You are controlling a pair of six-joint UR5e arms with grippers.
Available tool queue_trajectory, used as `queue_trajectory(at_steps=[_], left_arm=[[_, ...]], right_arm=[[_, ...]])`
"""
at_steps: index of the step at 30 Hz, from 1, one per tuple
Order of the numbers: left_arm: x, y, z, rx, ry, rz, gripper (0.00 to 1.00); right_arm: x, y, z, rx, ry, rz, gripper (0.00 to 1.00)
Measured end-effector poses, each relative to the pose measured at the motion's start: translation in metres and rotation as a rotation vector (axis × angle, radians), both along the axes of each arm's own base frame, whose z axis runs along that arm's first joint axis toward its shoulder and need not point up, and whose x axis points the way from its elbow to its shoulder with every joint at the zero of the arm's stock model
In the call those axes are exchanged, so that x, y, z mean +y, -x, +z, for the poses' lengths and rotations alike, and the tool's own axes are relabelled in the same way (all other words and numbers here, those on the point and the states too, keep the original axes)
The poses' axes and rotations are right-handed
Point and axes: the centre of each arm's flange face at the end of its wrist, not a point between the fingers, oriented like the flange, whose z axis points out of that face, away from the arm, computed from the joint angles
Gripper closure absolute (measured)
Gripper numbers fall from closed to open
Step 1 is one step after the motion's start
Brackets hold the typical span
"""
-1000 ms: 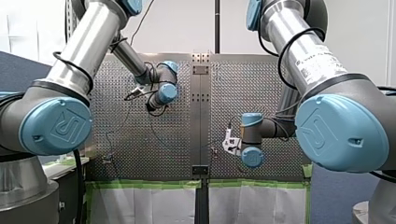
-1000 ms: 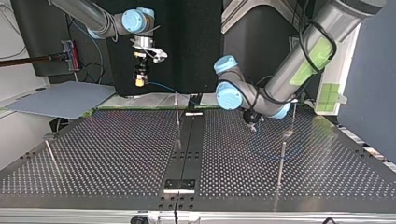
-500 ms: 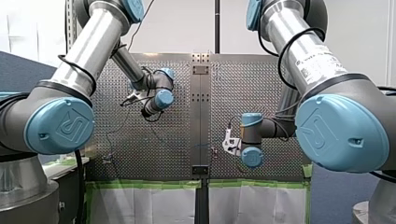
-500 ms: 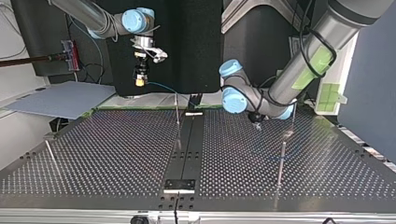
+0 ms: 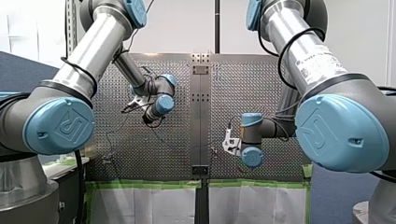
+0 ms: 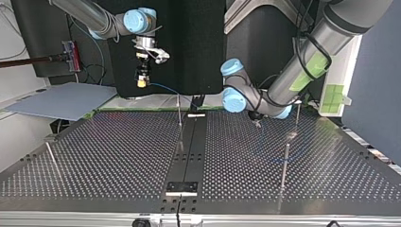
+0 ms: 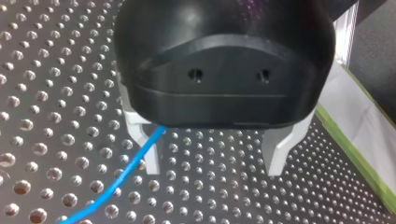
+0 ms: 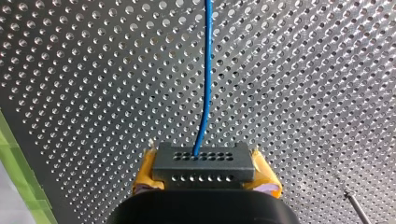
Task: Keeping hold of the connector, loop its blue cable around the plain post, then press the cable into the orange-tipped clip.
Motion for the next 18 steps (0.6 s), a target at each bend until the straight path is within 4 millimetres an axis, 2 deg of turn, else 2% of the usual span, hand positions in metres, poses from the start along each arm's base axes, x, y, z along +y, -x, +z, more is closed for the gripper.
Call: queue_trajectory(at_steps=[4,14,18], left_arm=[[-0.002,0.001,-0.007,0.009,-0.004,0.002,0.00],[-0.008,0.002,-0.065,0.087,-0.028,-0.011,0.00],[-0.011,0.000,-0.076,0.081,-0.001,-0.026,0.00]], right_arm=[[0.000,0.000,0.000,0.000,0.000,0.000,1.00],[0.000,0.000,0.000,-0.001,-0.002,0.002,1.00],[0.001,-0.001,0.000,0.001,-0.004,0.003,1.00]])
